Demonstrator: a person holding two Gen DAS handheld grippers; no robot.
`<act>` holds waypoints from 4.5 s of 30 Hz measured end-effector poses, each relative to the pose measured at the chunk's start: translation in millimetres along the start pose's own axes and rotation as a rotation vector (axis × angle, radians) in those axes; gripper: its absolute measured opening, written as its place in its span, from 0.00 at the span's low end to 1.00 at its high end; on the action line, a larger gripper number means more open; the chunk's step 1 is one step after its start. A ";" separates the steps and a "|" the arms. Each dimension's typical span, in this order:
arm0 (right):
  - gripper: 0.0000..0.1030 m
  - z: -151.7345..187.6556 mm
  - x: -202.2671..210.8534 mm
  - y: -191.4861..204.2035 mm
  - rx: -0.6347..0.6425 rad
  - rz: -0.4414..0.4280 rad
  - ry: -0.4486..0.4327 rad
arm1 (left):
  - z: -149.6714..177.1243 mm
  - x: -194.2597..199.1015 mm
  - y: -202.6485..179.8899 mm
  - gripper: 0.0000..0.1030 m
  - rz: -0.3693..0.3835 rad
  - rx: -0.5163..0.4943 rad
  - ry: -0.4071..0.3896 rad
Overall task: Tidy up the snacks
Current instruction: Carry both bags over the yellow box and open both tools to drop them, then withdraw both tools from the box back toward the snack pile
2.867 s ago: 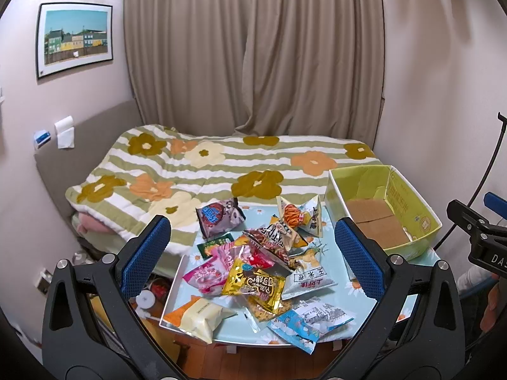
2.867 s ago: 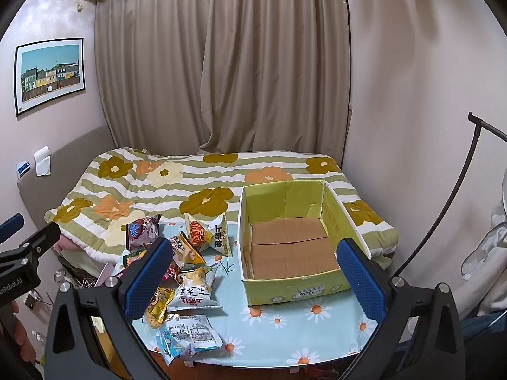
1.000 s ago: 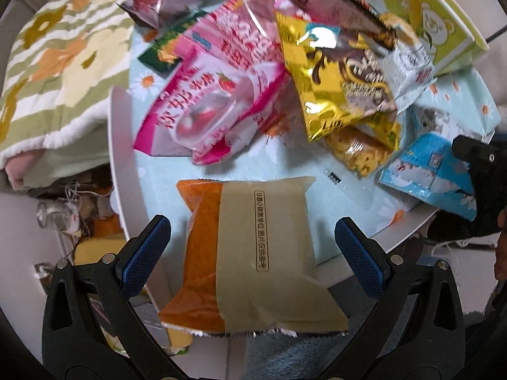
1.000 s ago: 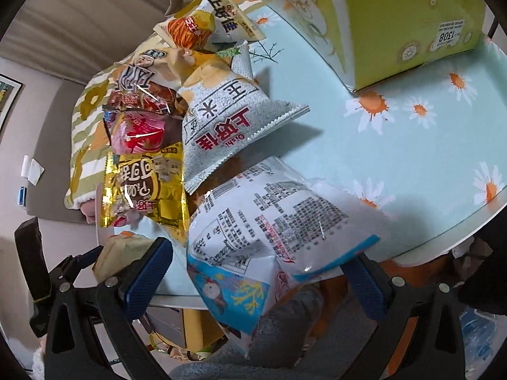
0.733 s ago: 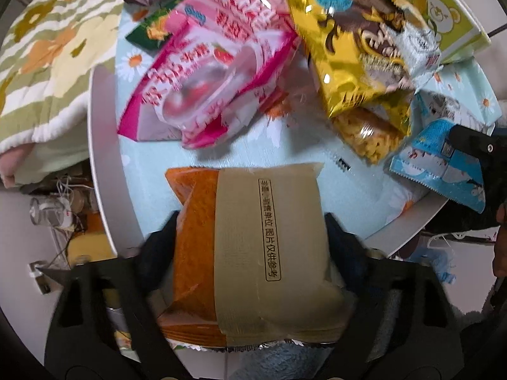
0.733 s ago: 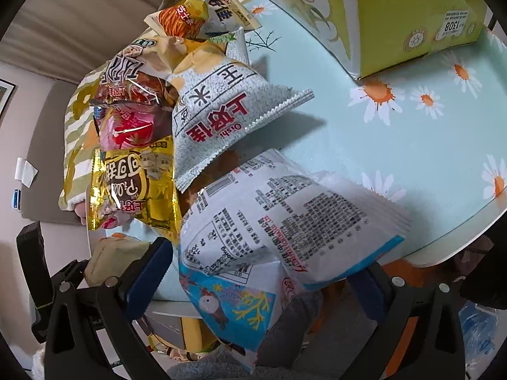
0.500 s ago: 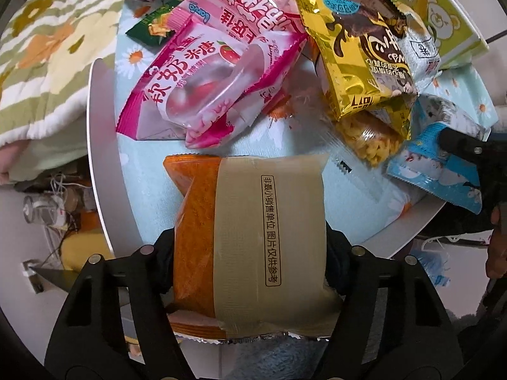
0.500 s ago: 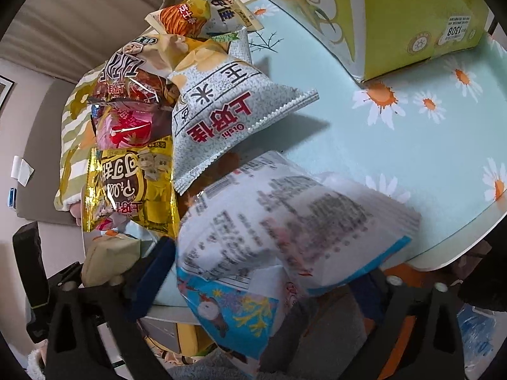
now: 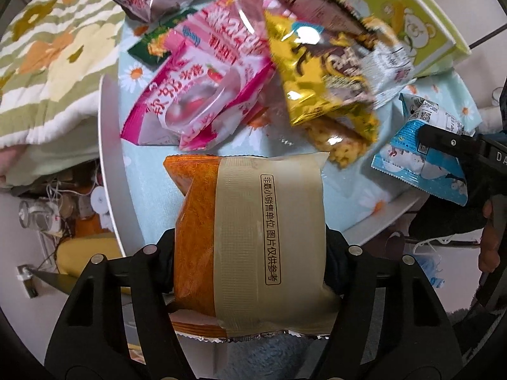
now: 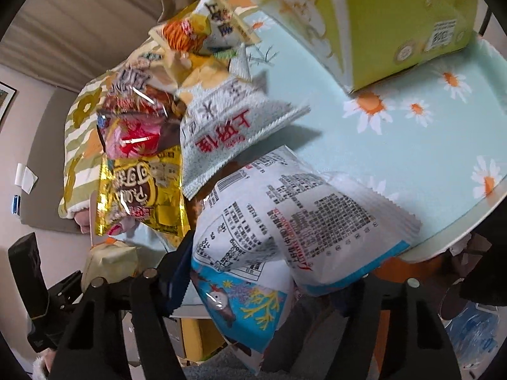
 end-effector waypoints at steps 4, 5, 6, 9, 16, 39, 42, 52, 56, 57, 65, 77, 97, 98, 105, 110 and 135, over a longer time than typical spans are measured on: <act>0.64 -7.7 28.7 0.4 0.025 0.010 -0.047 | -3.1 21.6 -11.6 0.63 0.023 0.004 -0.041; 0.64 -10.0 35.7 1.7 0.031 0.013 -0.059 | -4.6 28.0 -14.7 0.63 0.031 0.005 -0.053; 0.64 -12.9 43.3 2.1 0.037 0.013 -0.071 | -6.3 34.9 -17.7 0.63 0.036 0.004 -0.068; 0.64 -22.9 65.8 4.6 0.054 0.009 -0.114 | -9.7 54.5 -24.2 0.63 0.035 0.000 -0.109; 0.64 -55.8 105.9 2.7 0.105 -0.024 -0.200 | -30.5 91.2 -39.8 0.63 -0.010 -0.008 -0.204; 0.64 -219.6 148.0 -121.8 0.392 -0.058 -0.235 | -203.1 73.3 -232.4 0.63 -0.066 0.060 -0.364; 0.64 -230.0 144.3 -130.9 0.397 -0.051 -0.239 | -233.8 60.7 -258.3 0.63 -0.056 0.029 -0.350; 0.64 -243.4 126.6 -154.0 0.378 -0.004 -0.208 | -297.4 -3.6 -306.9 0.63 -0.033 -0.061 -0.248; 0.64 -247.5 118.5 -160.5 0.357 0.002 -0.181 | -313.2 -28.2 -313.7 0.66 -0.003 -0.081 -0.191; 0.64 -248.0 116.6 -161.9 0.351 0.006 -0.176 | -315.7 -31.6 -314.4 0.70 -0.005 -0.085 -0.182; 0.64 -241.4 105.0 -163.3 0.363 0.059 -0.144 | -325.4 -26.0 -303.7 1.00 -0.030 -0.100 -0.183; 0.68 -248.4 91.0 -147.8 0.407 0.046 -0.147 | -286.6 -5.0 -265.9 1.00 0.085 0.074 -0.197; 0.97 -229.5 124.2 -166.7 0.304 -0.069 -0.177 | -240.2 42.5 -266.2 1.00 -0.001 0.084 -0.317; 0.97 -229.3 130.7 -165.2 0.314 -0.070 -0.191 | -237.0 48.5 -267.6 1.00 -0.007 0.084 -0.333; 0.97 -219.8 174.0 -142.5 0.411 -0.106 -0.284 | -199.0 93.5 -268.2 1.00 -0.062 0.123 -0.452; 0.97 -205.7 189.2 -119.5 0.488 -0.162 -0.311 | -157.3 120.7 -251.1 1.00 -0.132 0.187 -0.515; 0.97 -109.7 107.0 28.7 0.648 -0.177 -0.177 | -50.5 97.3 -80.4 1.00 -0.035 0.464 -0.380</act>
Point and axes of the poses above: each gripper's, at about its wrist camera, not at the fingertips, and x roughly against the way its jaws point, y to its left, z to its underside, the point moved 5 cm from there along -x, roughly the way its jaws point, and after that the axes turned 3 degrees about z, right-handed, at the moved point
